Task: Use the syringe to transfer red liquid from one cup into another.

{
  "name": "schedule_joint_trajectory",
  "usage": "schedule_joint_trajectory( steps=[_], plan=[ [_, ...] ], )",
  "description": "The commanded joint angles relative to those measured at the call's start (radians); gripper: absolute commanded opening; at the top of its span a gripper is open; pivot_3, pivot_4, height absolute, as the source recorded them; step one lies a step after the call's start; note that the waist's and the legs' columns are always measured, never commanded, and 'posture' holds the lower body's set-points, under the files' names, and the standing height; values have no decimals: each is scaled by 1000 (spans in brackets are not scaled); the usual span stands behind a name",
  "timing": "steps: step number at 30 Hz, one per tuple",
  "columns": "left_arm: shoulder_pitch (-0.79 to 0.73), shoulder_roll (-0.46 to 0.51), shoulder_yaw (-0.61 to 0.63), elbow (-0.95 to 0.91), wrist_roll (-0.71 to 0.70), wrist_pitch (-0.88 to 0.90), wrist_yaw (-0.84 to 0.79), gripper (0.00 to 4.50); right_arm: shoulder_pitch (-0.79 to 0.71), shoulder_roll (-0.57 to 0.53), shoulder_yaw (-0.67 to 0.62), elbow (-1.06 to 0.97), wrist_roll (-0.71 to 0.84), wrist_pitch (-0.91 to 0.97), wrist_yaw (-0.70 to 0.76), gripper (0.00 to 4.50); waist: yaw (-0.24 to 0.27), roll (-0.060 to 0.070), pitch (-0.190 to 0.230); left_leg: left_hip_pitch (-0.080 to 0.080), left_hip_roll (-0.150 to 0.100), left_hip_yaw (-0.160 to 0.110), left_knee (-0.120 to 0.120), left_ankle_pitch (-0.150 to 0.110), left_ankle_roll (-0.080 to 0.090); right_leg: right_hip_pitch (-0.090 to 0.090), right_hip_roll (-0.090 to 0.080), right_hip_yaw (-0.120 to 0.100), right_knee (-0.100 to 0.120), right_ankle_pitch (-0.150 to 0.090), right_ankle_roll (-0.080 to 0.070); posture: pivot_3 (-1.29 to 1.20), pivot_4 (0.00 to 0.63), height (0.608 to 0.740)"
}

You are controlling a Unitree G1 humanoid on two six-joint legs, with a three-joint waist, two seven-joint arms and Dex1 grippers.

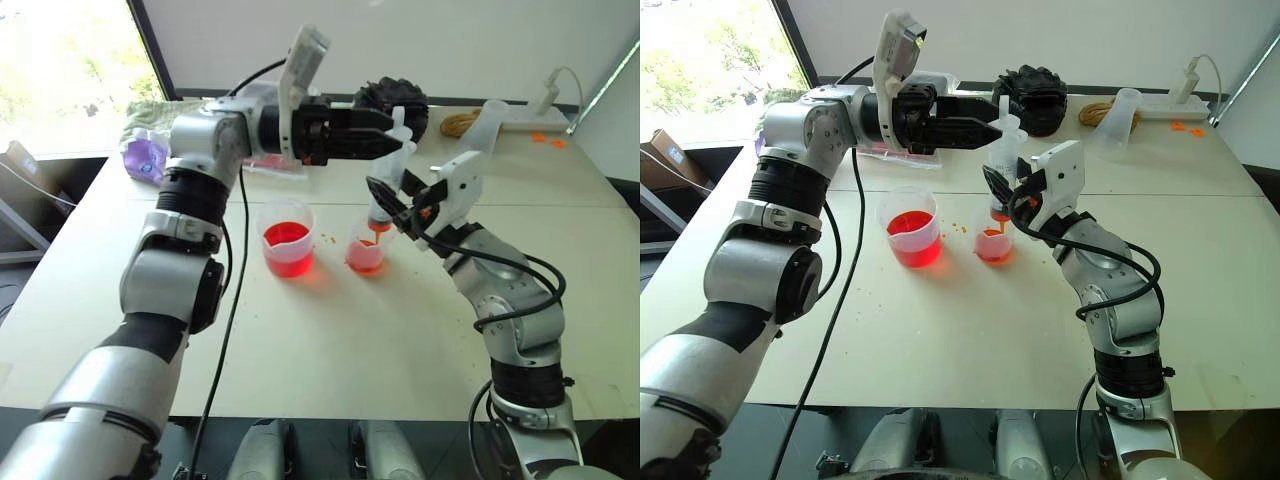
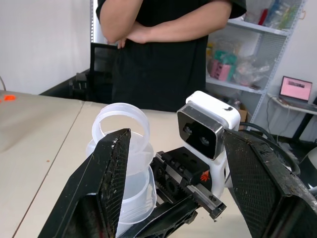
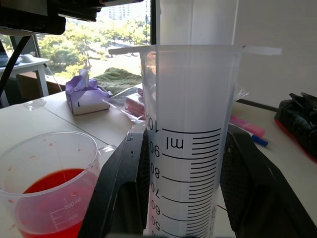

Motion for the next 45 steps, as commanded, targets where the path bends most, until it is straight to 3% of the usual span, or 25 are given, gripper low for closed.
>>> schedule_joint_trajectory(
  steps=[1, 28, 45],
  plan=[
    [4, -10, -28, 2, 16, 1, -14, 3015, -49, 4, -7, -56, 18, -33, 8, 1349, 0, 0, 0, 0, 0, 0, 0, 0, 0, 0, 0, 0, 0, 0, 0, 0, 150, 740],
    [118, 7, -46, -235, -33, 180, 24, 3015, -59, 10, -9, -54, 20, -26, 8, 1349, 0, 0, 0, 0, 0, 0, 0, 0, 0, 0, 0, 0, 0, 0, 0, 0, 150, 740],
    [84, 142, 34, -285, -84, 220, 73, 3015, -62, 12, -8, -51, 25, -21, 16, 1349, -1, 0, 0, 0, 0, 0, 0, 0, 0, 0, 0, 1, 0, 0, 0, 0, 150, 740]
  ],
)
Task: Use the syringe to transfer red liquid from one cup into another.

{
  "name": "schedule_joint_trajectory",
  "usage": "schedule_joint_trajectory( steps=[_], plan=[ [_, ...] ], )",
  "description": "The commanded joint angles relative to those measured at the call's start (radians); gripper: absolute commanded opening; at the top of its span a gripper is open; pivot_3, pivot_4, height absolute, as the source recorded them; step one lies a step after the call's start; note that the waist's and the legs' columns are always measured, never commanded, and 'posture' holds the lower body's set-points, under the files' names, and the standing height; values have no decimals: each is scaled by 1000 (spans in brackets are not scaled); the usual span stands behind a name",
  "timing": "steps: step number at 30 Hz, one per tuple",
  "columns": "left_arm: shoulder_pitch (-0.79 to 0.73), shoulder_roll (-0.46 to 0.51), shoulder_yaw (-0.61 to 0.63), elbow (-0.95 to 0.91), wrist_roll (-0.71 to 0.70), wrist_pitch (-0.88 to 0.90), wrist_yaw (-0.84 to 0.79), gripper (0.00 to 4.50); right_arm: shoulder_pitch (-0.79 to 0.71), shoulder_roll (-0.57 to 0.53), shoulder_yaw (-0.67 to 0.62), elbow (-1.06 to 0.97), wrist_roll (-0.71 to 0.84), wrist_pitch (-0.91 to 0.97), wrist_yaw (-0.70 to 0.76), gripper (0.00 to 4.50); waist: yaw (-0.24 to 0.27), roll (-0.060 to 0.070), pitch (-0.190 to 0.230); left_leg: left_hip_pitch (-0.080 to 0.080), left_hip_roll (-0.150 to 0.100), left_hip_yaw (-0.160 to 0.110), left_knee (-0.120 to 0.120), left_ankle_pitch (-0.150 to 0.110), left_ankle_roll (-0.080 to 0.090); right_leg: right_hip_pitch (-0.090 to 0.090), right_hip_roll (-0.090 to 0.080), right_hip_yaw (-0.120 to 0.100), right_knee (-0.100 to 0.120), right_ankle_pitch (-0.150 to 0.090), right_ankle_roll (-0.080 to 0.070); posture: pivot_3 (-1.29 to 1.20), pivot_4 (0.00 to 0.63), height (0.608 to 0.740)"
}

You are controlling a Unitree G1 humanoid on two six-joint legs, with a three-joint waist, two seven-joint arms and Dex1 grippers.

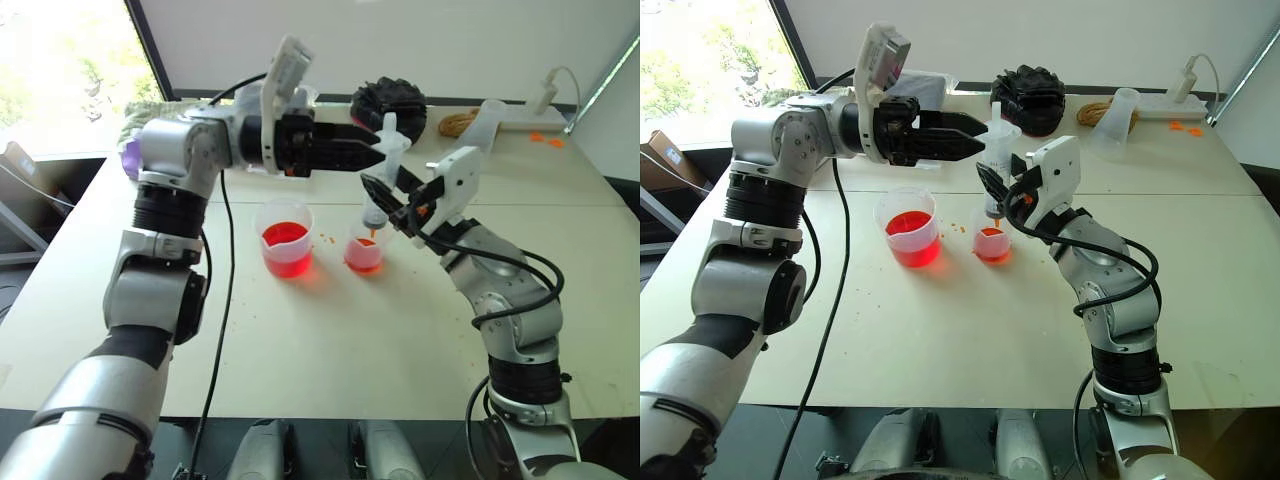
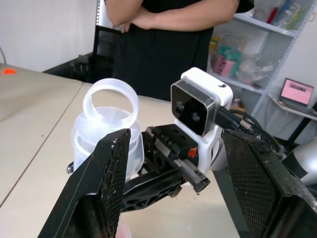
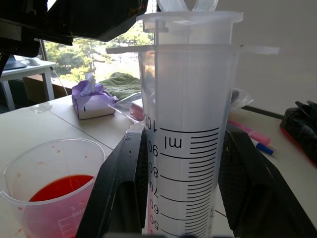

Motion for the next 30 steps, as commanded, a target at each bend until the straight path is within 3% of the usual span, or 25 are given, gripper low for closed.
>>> schedule_joint_trajectory(
  steps=[1, 16, 25, 30],
  plan=[
    [-15, 44, 38, -24, -19, -21, 15, 3015, -29, 3, -14, -48, 23, -21, 3, 1349, 1, 0, 0, 0, 0, 0, 0, 0, 0, 0, 0, 0, 0, 0, 0, 0, 150, 740],
    [191, 209, 92, -322, -135, 125, 122, 3015, -54, 16, -39, -47, 71, 24, -32, 1349, 3, 0, 0, 0, 0, 0, 0, 0, -1, 0, -1, 0, 1, 0, 0, 0, 150, 740],
    [367, 262, 81, -508, -166, 72, 162, 3015, -297, -4, -271, -65, 332, 448, -263, 1349, 0, 0, 0, 0, 1, 0, 0, 1, -2, 0, -3, 1, 1, 0, 0, 0, 150, 740],
    [455, 263, 92, -583, -189, 56, 183, 3015, -530, -157, -382, 106, 389, 799, -322, 1349, 3, 1, 0, 0, 1, 0, 0, 1, -1, 0, -5, 0, 0, 0, 0, 0, 150, 740]
  ],
)
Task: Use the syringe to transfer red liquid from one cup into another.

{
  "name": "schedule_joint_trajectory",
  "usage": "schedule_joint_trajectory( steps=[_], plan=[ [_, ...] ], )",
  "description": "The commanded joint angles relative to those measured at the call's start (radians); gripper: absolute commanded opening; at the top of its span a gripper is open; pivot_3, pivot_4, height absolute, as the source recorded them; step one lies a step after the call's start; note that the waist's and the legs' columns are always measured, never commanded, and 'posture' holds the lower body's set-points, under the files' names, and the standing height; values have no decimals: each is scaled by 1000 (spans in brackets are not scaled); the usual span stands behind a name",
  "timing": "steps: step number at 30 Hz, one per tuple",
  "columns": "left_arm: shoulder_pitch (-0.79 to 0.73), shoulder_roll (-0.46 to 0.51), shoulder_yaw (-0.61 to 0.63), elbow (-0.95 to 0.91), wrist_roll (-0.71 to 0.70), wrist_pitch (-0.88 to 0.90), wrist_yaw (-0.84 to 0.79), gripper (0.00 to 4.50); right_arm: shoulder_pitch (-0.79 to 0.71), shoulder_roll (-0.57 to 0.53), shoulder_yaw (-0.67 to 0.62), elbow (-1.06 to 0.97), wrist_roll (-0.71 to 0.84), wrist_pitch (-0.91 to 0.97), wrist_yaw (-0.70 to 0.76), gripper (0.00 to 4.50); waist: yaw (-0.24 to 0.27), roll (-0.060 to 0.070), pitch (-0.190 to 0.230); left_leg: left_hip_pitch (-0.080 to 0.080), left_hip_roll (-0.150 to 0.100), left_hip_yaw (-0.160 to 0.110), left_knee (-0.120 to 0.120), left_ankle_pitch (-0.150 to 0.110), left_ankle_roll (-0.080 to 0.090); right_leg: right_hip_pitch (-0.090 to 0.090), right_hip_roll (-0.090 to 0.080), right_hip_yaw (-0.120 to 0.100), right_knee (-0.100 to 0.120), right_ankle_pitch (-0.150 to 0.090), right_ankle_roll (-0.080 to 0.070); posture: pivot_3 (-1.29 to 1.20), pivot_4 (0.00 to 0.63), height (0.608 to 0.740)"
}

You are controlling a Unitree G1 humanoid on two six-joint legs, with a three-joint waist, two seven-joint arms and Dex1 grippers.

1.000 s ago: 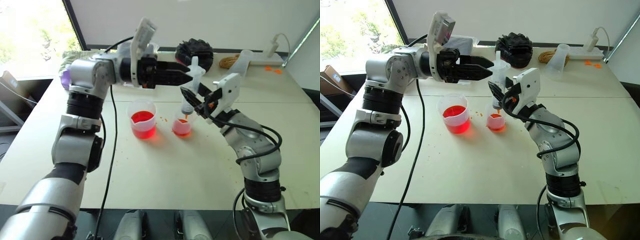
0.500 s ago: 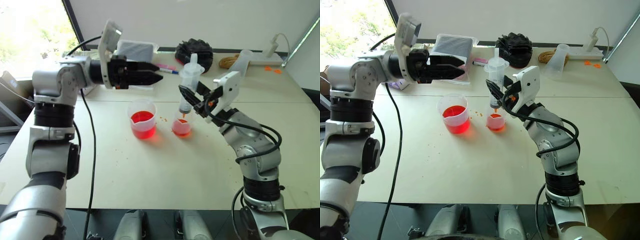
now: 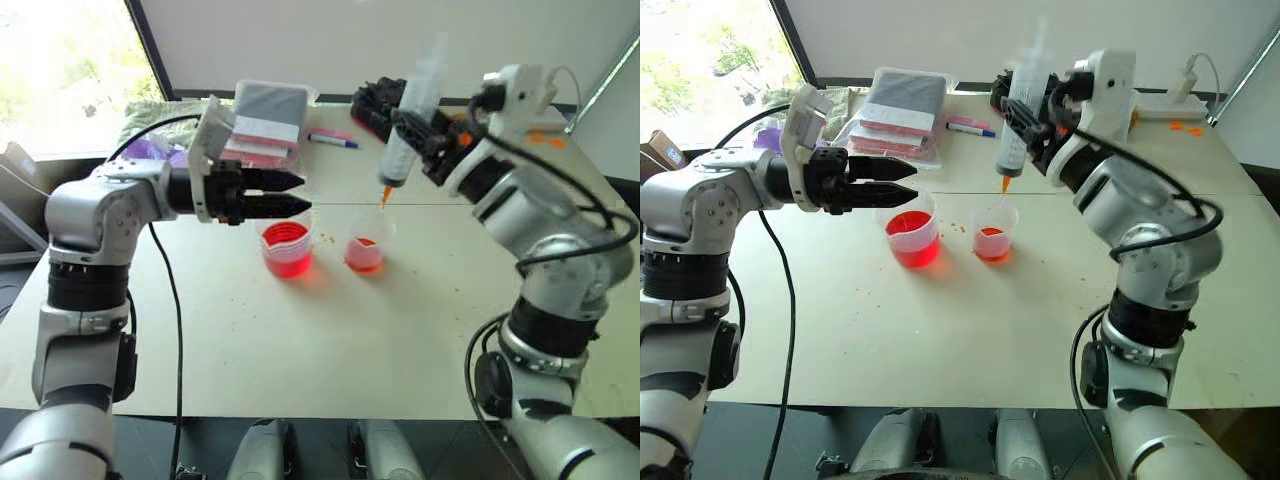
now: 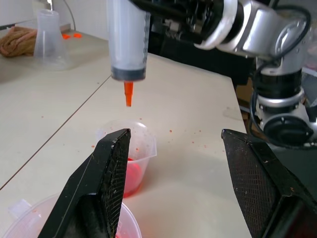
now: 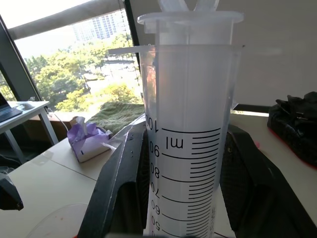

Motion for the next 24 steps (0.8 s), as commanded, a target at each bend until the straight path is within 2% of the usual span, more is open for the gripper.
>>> schedule_joint_trajectory(
  steps=[1, 3, 5, 11, 16, 24],
  plan=[
    [61, 27, 15, -81, -19, -46, -2, 3015, -125, -107, -76, 111, 27, 255, -18, 1349, 1, 0, -1, 0, 0, 0, 0, 0, 0, 0, 0, 0, 0, 0, 0, 0, 150, 740],
    [98, 42, 3, -115, -19, -59, -7, 3015, -148, -177, -57, 180, 5, 368, 1, 1349, 0, 0, -1, 0, 0, 0, -1, -1, 1, 1, -1, -1, -1, 0, 0, 0, 150, 740],
    [123, 52, -8, -148, -20, -62, -5, 3015, -137, -249, -27, 228, 10, 406, 34, 1349, 0, 0, -1, 0, -1, 0, -1, -1, 2, 1, -2, -1, -2, 0, 0, 0, 150, 740],
    [164, 99, -31, -163, -1, -107, -22, 3015, -138, -441, 219, 433, 40, 411, 73, 1349, -3, 0, -1, 0, -1, 1, -1, -1, 2, 1, -2, -1, -2, 0, 0, 0, 150, 740],
    [177, 125, -54, -148, 16, -147, -46, 3015, -148, -493, 394, 581, 26, 411, 54, 1349, -5, 0, 0, 0, -1, 2, -1, -1, 2, 0, -1, 0, -2, 0, 0, 0, 150, 740],
    [186, 155, -65, -152, 19, -154, -50, 3015, -107, -461, 497, 643, -59, 411, 103, 1349, 0, 0, 0, 0, -1, 1, -1, -2, 3, 0, -1, 0, -3, 0, 0, 0, 150, 740]
  ],
)
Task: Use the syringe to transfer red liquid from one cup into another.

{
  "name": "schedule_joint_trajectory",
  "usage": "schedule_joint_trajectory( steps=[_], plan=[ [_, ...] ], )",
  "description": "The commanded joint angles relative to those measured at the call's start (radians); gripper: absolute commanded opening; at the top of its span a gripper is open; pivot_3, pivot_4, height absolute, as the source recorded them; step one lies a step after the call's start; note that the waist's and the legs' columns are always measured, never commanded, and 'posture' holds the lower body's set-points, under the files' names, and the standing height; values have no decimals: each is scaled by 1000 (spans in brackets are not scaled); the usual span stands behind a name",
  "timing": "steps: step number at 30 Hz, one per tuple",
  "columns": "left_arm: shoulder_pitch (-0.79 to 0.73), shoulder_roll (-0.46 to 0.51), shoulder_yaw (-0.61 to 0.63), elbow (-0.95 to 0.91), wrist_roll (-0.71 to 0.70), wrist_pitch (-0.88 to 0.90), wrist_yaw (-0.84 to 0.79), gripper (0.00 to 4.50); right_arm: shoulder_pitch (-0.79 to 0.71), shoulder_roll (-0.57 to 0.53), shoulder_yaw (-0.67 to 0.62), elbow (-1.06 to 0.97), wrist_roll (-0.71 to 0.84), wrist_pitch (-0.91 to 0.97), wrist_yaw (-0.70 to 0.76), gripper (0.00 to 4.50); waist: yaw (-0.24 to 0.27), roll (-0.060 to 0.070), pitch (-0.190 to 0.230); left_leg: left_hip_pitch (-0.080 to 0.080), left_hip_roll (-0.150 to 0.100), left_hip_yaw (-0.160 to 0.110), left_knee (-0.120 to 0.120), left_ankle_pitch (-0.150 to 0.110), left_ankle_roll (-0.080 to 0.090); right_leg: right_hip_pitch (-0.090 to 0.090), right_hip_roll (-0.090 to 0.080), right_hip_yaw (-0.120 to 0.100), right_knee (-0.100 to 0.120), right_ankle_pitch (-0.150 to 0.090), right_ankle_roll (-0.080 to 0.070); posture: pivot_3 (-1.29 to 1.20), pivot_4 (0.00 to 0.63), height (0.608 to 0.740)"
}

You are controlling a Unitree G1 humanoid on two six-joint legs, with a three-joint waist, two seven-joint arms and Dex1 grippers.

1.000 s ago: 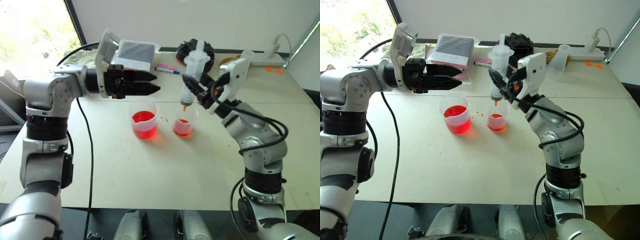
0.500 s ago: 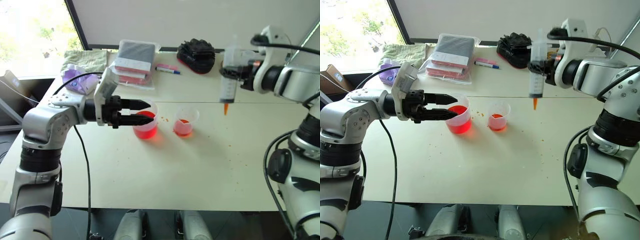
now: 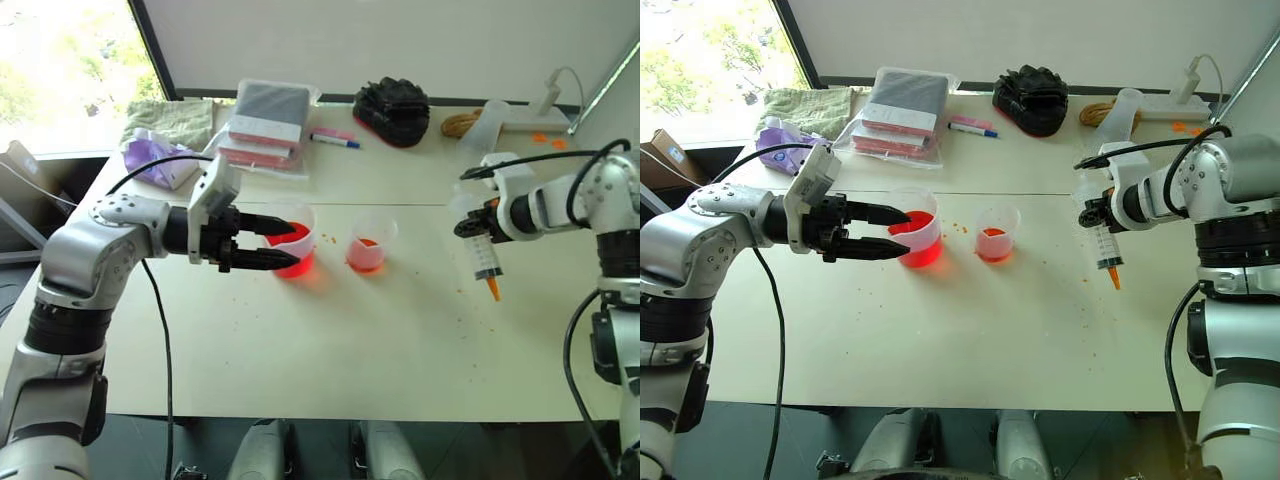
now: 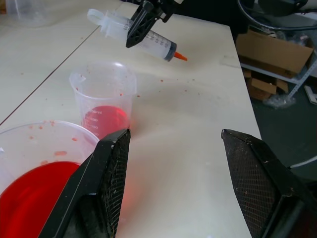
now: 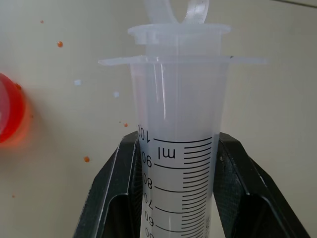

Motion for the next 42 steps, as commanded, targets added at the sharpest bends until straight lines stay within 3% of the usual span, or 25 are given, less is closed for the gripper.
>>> schedule_joint_trajectory(
  steps=[1, 14, 18, 20, 25, 28, 33, 38, 42],
  plan=[
    [4, 25, 11, -26, -1, -20, -4, 3015, -6, 12, 10, 13, -42, 7, 22, 1349, -1, 0, 0, 0, 0, 0, 0, 0, 0, 0, 0, 0, 0, 0, 0, 0, 150, 740],
    [22, 49, 23, -44, -16, -13, 3, 3015, -49, 109, 41, 124, -185, 7, 81, 1349, -2, 0, 0, 0, 0, 0, 0, 0, 0, 0, 0, 0, 0, 0, 0, 0, 150, 740],
    [29, 54, 27, -49, -19, -11, 2, 3038, -41, 113, 38, 117, -204, 7, 100, 3168, -1, 0, 0, 0, 0, 0, 0, 0, 0, 0, 0, 0, 0, 0, 0, 0, 150, 740],
    [30, 55, 27, -48, -19, -12, 1, 3038, -38, 105, 41, 107, -204, 7, 111, 4342, -1, 0, 0, 0, 0, 0, 0, 0, 0, 0, 0, 0, 0, 0, 0, 0, 150, 740],
    [26, 51, 26, -42, -20, -12, 2, 3038, -38, 67, 50, 75, -194, 7, 130, 4437, -1, 0, 0, 0, 0, 0, 0, 0, 0, 0, 0, 0, 0, 0, 0, 0, 150, 740],
    [25, 53, 24, -37, -19, -13, -4, 3038, -39, -4, 62, 10, -151, 7, 167, 4437, 0, 0, 0, 0, 0, 0, 0, 0, 0, 0, 0, 0, 0, 0, 0, 0, 150, 740],
    [36, 68, 28, -31, -17, -21, -19, 3038, 19, -191, 72, -285, -70, -3, 311, 4437, 0, 1, 1, 0, 0, 0, 0, 0, 0, 0, 0, 0, -1, 0, 0, 0, 150, 740],
    [36, 102, 42, -12, -9, -31, -35, 3038, 351, -501, -85, -650, -56, -361, 621, 4437, 4, 0, 1, -1, 0, -2, 0, -1, 1, 0, 1, -1, -3, 0, 1, 0, 150, 740],
    [44, 127, 53, -10, -14, -32, -34, 3038, 586, -576, -287, -725, -53, -518, 780, 4437, -2, 0, 1, 2, 1, 0, 0, -1, 2, 3, 1, 0, -3, 0, 1, 0, 150, 740]
  ],
)
